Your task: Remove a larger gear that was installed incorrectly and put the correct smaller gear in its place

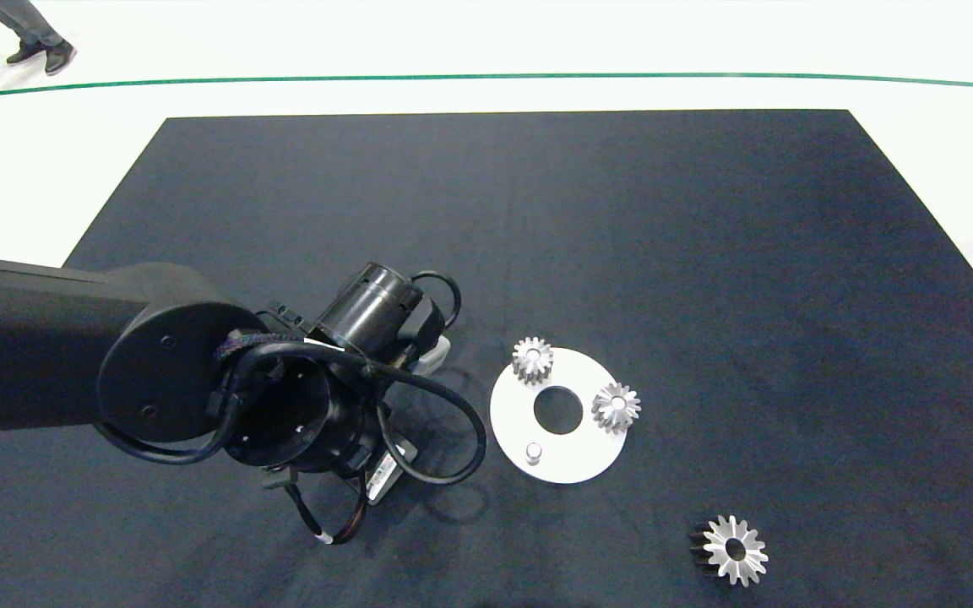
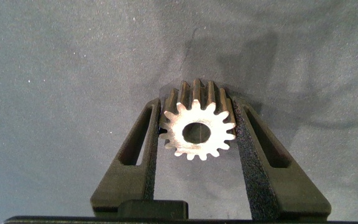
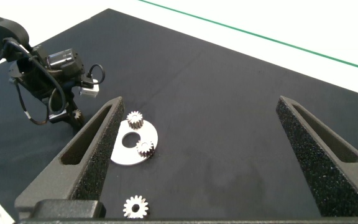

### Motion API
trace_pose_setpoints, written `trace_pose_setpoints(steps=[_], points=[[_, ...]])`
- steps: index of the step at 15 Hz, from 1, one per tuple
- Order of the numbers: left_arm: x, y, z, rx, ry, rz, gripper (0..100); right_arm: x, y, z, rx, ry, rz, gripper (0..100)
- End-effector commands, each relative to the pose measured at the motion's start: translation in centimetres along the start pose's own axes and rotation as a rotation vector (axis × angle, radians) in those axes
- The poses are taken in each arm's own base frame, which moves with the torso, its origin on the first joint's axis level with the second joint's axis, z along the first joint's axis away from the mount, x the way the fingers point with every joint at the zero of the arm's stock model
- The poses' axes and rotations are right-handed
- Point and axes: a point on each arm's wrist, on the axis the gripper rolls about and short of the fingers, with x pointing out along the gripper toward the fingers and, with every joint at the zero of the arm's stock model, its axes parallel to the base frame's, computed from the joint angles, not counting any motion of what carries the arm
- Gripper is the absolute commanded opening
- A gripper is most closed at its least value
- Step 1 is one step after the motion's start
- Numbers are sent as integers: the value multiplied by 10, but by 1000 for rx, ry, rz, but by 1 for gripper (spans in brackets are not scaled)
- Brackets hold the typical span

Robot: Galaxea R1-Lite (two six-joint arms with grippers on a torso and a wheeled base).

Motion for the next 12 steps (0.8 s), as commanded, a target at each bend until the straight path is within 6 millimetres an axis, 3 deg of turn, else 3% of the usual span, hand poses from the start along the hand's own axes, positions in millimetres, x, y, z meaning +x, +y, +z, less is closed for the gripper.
trace_pose_setpoints(steps=[1, 5, 8, 12], points=[[-4, 0, -2, 6, -2, 1, 30, 0, 0, 0, -2, 1, -1, 100], [-38, -11, -14, 45, -82, -24, 28, 1, 0, 0, -4, 5, 0, 100], [-60, -30, -11, 99, -161, -69, 28, 2, 2, -3, -12, 14, 0, 100], [-68, -45, -7, 145, -196, -101, 28, 1, 1, -3, -40, 11, -3, 100]])
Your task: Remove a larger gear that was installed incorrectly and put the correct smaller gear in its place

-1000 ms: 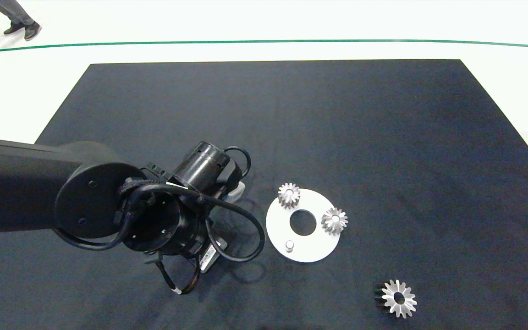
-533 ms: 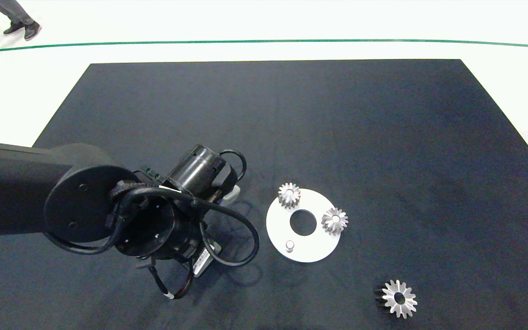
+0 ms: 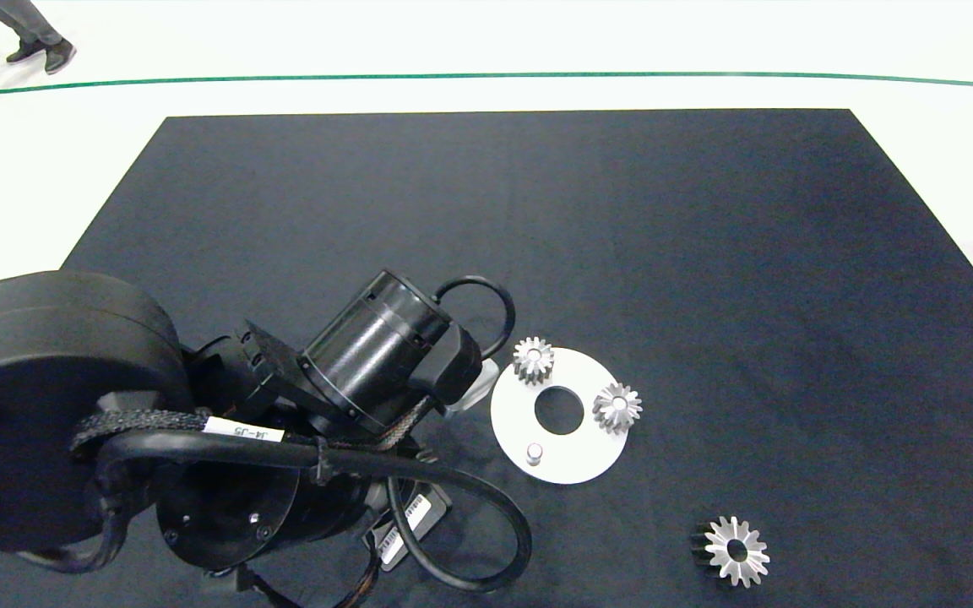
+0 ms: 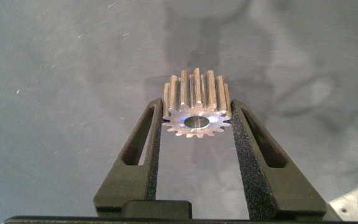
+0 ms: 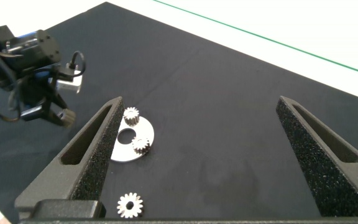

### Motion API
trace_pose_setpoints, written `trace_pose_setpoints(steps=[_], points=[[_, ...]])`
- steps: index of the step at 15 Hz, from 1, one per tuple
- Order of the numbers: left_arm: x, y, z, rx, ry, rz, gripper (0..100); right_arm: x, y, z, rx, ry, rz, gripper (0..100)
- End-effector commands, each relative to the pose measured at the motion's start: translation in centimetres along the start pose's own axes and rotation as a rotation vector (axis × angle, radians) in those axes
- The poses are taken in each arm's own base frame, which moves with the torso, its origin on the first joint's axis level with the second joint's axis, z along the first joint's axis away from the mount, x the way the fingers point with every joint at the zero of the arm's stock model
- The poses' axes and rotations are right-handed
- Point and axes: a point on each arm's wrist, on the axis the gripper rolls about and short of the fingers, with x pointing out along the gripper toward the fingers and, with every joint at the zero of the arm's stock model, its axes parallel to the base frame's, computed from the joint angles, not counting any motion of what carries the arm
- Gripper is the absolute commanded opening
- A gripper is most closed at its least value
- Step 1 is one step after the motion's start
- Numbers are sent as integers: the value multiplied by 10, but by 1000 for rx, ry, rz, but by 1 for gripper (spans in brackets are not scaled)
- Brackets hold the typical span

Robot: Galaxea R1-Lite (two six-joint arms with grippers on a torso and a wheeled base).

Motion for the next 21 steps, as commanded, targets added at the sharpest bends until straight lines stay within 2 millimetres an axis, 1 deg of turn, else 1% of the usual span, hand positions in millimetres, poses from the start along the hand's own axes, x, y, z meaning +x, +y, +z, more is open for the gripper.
trace_pose_setpoints(steps=[1, 4, 6, 7, 8, 10, 14, 18, 21], points=[[-15, -8, 11, 19, -70, -22, 28, 0, 0, -1, -3, 4, -2, 100], [-38, -18, 33, 47, -148, -59, 28, 0, 1, -1, -6, 7, -2, 100], [-44, -27, 46, 88, -125, -79, 28, 0, 1, -1, -6, 7, -2, 100], [-43, -31, 49, 103, -115, -85, 28, 0, 1, -1, -6, 7, -2, 100], [-36, -39, 58, 118, -104, -91, 28, 0, 1, -1, -6, 7, -2, 100], [-21, -49, 63, 135, -76, -93, 28, 0, 0, -1, -5, 5, -2, 100], [-11, -63, 71, 156, -69, -103, 28, 0, 1, -1, -6, 6, 0, 100], [-7, -66, 79, 168, -81, -102, 28, 0, 0, -1, -4, 2, -2, 100], [3, -64, 80, 178, -61, -92, 28, -1, 0, 0, -3, -1, -3, 100]])
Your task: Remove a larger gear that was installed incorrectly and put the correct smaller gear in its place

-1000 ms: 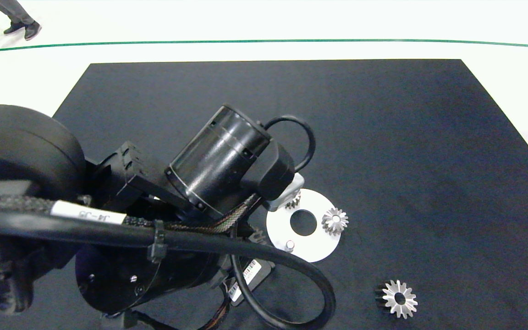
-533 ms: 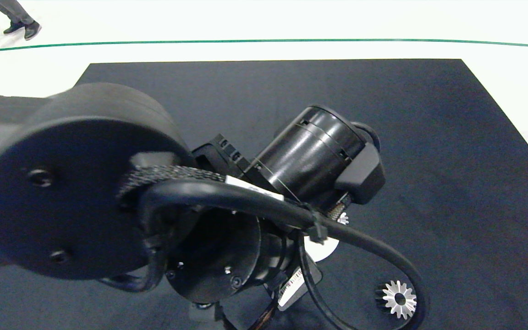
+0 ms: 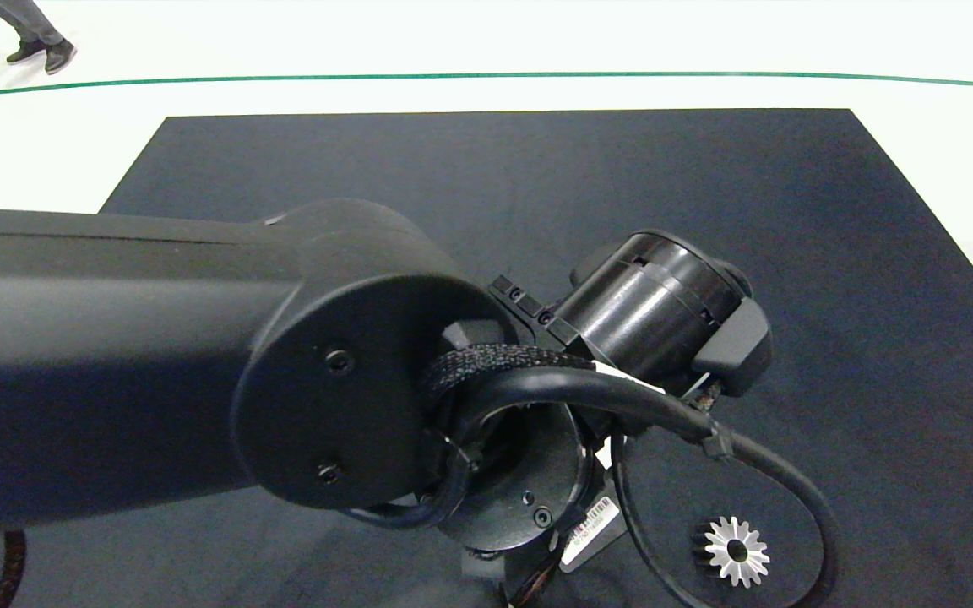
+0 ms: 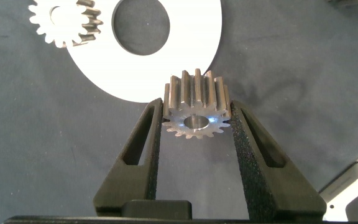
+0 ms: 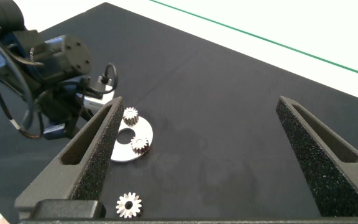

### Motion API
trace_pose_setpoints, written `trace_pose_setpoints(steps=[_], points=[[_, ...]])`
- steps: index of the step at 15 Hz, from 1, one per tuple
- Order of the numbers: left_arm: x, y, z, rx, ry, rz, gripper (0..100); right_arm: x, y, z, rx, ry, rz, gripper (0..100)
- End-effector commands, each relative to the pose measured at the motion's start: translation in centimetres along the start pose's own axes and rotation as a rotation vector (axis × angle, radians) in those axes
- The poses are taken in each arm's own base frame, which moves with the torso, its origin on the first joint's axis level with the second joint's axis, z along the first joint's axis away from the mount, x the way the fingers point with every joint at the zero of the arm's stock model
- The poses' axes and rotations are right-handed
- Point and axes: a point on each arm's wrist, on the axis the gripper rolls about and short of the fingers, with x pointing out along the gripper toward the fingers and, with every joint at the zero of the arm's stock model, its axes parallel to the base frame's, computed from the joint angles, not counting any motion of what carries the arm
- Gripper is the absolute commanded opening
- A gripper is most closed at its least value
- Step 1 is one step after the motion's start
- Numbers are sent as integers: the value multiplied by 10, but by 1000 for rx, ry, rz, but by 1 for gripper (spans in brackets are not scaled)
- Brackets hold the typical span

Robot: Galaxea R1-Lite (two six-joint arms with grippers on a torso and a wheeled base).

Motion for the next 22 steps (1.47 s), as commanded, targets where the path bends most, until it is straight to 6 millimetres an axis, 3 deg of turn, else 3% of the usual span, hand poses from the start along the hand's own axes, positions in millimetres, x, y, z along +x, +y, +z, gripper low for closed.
trace_pose_setpoints(steps=[1, 22], points=[[12, 1, 0, 1, 29, 8, 28, 0, 0, 0, -1, -2, -2, 100], [27, 12, -3, 7, 70, 32, 28, -1, 0, 0, -8, 1, -1, 100]])
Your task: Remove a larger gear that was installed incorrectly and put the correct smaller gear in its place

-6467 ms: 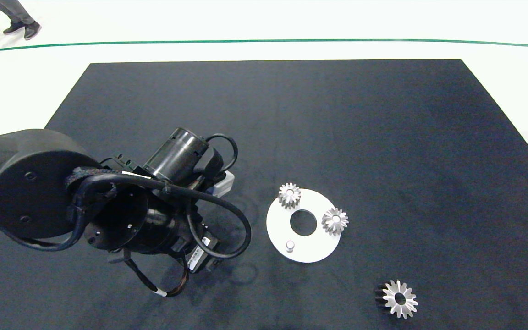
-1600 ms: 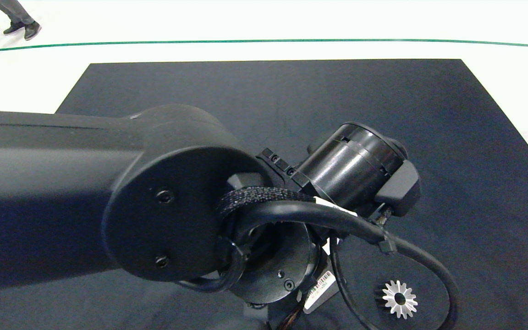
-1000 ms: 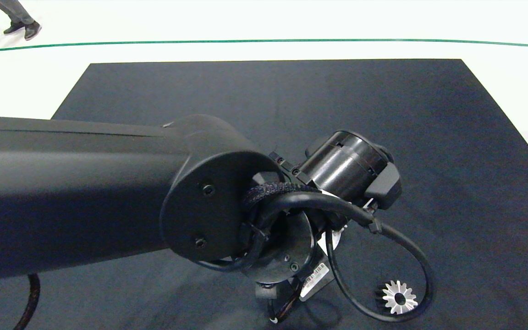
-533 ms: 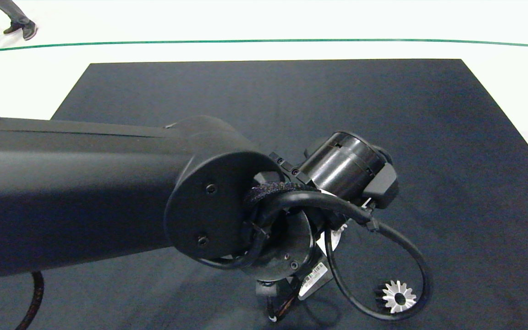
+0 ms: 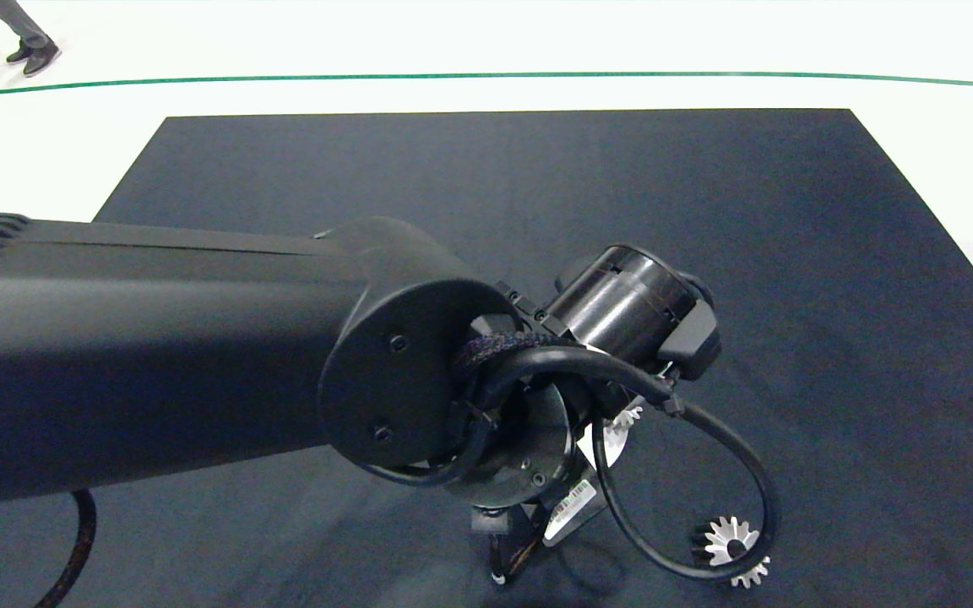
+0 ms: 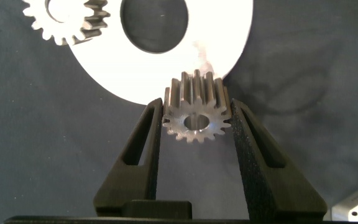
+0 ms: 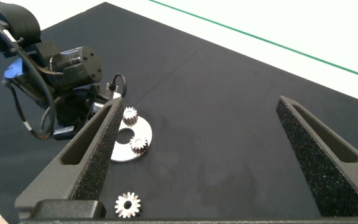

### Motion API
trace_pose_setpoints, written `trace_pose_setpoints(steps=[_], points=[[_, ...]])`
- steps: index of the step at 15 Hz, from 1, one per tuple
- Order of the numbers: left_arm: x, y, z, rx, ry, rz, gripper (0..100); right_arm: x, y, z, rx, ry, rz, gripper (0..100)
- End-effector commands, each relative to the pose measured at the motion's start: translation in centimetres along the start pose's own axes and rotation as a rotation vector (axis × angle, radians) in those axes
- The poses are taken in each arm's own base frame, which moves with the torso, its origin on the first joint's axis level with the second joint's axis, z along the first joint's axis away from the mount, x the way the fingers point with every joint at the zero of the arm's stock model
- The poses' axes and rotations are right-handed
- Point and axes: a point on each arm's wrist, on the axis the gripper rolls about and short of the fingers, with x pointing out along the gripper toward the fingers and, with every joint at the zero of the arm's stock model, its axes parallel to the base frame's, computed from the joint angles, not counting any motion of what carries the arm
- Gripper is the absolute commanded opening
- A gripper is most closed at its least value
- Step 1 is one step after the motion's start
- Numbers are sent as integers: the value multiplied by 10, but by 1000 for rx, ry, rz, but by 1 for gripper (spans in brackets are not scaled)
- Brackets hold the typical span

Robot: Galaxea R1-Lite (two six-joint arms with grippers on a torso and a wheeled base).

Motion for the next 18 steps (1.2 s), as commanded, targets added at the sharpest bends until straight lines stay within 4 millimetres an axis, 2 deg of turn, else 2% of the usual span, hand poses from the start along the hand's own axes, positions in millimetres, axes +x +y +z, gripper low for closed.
trace_pose_setpoints(steps=[1, 18], points=[[6, 1, 0, 4, 17, 17, 28, 0, 0, 0, -3, 3, -1, 100], [12, -3, 9, 33, 5, 18, 28, 2, 1, -2, -8, 10, 4, 100]])
